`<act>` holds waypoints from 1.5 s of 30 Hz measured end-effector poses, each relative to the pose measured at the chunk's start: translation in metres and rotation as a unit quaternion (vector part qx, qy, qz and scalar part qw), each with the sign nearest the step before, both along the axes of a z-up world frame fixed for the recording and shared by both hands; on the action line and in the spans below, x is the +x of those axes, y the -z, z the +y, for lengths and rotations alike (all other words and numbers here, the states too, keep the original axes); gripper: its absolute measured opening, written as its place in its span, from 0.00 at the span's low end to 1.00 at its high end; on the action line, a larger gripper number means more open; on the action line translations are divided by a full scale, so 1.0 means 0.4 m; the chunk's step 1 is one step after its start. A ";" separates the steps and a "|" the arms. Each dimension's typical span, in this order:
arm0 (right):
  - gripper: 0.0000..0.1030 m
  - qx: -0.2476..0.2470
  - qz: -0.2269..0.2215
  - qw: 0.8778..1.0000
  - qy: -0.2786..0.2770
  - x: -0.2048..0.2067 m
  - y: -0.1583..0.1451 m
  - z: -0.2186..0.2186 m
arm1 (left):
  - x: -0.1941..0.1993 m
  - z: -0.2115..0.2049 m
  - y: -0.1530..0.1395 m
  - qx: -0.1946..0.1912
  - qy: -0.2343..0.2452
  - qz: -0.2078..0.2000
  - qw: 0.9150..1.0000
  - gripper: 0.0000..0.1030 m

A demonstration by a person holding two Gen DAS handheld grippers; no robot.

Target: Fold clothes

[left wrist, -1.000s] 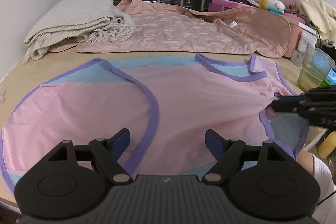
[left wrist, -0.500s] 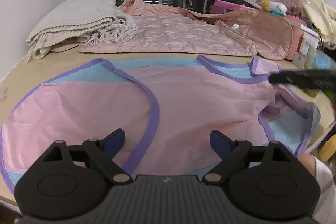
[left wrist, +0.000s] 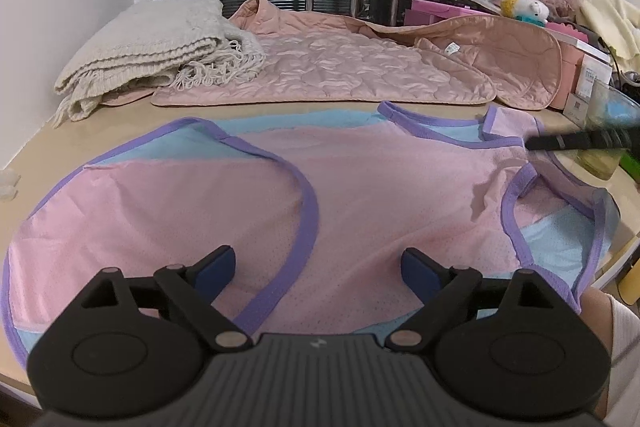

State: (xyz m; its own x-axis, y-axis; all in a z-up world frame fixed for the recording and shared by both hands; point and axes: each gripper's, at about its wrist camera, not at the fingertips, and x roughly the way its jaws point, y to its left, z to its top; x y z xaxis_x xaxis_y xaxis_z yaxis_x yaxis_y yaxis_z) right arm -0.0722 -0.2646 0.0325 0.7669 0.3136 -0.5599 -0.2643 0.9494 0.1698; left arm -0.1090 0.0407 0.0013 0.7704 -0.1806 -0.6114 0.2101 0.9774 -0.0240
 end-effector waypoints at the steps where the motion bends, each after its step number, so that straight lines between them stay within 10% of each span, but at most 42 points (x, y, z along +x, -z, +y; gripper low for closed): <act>1: 0.42 -0.022 -0.001 1.000 0.001 -0.016 0.014 0.008 | 0.001 0.002 0.000 0.000 0.000 0.000 1.000 0.89; 4: 0.26 -0.073 -0.016 0.997 0.006 -0.065 0.052 0.019 | 0.002 -0.002 0.002 0.006 0.001 -0.001 1.000 0.90; 5: 0.03 -0.067 -0.021 0.997 0.011 -0.075 0.055 0.010 | 0.002 -0.003 0.002 0.008 0.002 -0.001 1.000 0.90; 11: 0.05 -0.028 -0.069 0.997 0.013 -0.153 -0.018 -0.052 | 0.003 -0.002 0.004 0.009 0.000 0.000 1.000 0.90; 16: 0.30 -0.084 -0.034 0.996 -0.023 -0.171 0.024 -0.028 | 0.003 -0.005 0.004 0.010 -0.001 -0.001 1.000 0.92; 20: 0.13 -0.101 -0.049 0.994 -0.006 -0.146 0.050 -0.014 | 0.009 -0.004 0.006 0.012 -0.003 -0.002 1.000 0.94; 28: 0.13 -0.130 -0.033 0.991 0.024 0.046 0.035 -0.007 | 0.108 0.020 -0.024 -0.014 -0.005 0.024 1.000 0.90; 31: 0.21 -0.112 -0.086 0.990 -0.028 -0.044 -0.024 0.015 | 0.049 0.082 -0.057 -0.058 0.028 -0.006 0.998 0.93; 36: 0.25 -0.013 -0.037 0.990 -0.135 -0.121 0.010 0.062 | 0.007 0.129 -0.021 -0.064 0.056 0.008 0.996 0.87; 45: 0.28 -0.062 -0.022 0.986 -0.152 -0.172 0.047 0.098 | -0.138 0.138 -0.030 0.009 0.093 -0.076 0.993 0.87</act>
